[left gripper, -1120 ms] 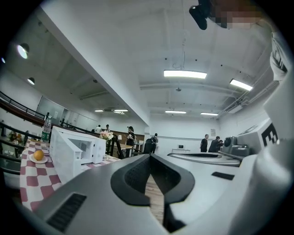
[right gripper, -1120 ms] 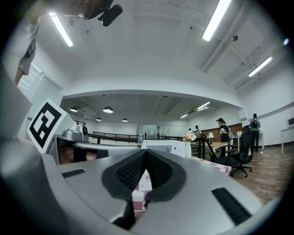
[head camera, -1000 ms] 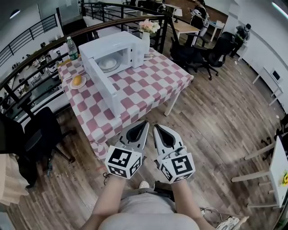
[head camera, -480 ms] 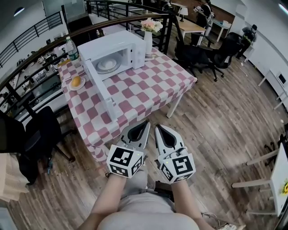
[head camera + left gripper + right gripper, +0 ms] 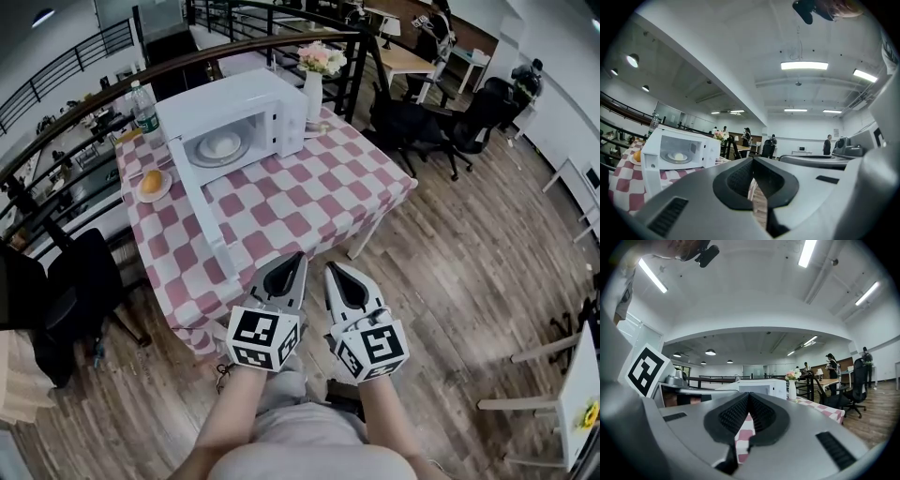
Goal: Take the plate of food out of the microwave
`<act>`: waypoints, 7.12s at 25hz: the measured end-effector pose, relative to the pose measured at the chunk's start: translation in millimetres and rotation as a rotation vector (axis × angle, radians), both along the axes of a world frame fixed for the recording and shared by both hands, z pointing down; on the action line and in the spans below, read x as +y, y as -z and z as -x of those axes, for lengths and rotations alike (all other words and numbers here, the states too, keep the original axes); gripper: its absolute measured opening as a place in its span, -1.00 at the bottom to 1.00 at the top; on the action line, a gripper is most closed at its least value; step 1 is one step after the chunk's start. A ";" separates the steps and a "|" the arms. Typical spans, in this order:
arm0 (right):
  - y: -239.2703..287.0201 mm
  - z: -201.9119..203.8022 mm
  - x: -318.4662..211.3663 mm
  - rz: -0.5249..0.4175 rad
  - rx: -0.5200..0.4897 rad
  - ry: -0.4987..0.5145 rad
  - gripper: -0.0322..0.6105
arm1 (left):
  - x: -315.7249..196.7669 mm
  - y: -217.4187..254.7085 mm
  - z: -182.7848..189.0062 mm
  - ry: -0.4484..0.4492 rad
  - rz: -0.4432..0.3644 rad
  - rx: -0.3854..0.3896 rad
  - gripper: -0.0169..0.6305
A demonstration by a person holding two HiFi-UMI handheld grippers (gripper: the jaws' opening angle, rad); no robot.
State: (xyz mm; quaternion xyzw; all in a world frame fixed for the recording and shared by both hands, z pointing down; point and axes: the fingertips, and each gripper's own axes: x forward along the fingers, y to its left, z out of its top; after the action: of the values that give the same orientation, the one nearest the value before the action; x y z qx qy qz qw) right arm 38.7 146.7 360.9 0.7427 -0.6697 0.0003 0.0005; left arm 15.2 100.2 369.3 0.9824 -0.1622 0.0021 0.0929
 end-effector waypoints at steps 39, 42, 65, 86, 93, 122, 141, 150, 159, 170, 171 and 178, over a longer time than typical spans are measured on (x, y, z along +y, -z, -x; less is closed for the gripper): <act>-10.2 -81.1 -233.6 0.031 -0.042 0.273 -0.83 | -213.1 -12.8 -63.7 0.365 0.012 -0.054 -0.94; -12.3 -83.6 -248.3 0.039 -0.051 0.316 -0.82 | -227.4 -13.9 -63.7 0.416 0.019 -0.058 -0.94; -53.1 -105.6 -362.4 0.168 -0.105 0.616 -0.82 | -316.5 -32.2 -82.3 0.647 0.042 -0.044 -0.94; -83.8 -122.1 -420.1 0.206 -0.350 0.615 0.09 | -355.4 -52.4 -75.6 0.672 0.077 -0.076 -0.94; -85.2 -114.2 -426.2 0.207 -0.355 0.633 -0.42 | -354.7 -57.5 -65.6 0.646 0.093 -0.077 -0.94; -237.1 -119.3 -520.4 0.545 -1.224 0.020 0.19 | -367.4 -66.6 -53.6 0.608 0.094 -0.057 -0.94; -269.7 -123.6 -555.3 0.617 -1.332 -0.283 0.21 | -376.4 -70.0 -36.5 0.650 0.101 -0.061 -0.94; -274.0 -123.7 -555.6 0.641 -1.341 -0.310 0.21 | -377.9 -71.6 -35.9 0.656 0.103 -0.065 -0.94; -274.3 -123.5 -551.7 0.666 -1.325 -0.238 0.21 | -379.2 -74.1 -38.9 0.650 0.101 -0.076 -0.94; -269.2 -131.2 -543.8 0.679 -1.283 -0.186 0.08 | -381.3 -74.6 -40.3 0.652 0.094 -0.087 -0.94; -268.9 -131.0 -543.1 0.680 -1.282 -0.182 0.07 | -381.3 -75.0 -40.8 0.651 0.092 -0.089 -0.94; -264.8 -129.7 -537.0 0.673 -1.283 -0.149 -0.06 | -380.5 -76.2 -43.4 0.645 0.088 -0.100 -0.94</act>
State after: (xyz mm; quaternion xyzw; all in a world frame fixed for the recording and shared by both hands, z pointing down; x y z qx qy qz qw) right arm 168.4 -390.4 625.7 0.5996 -0.4498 0.6414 -0.1638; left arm 58.6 -280.3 445.5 0.8741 -0.4690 0.0277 0.1233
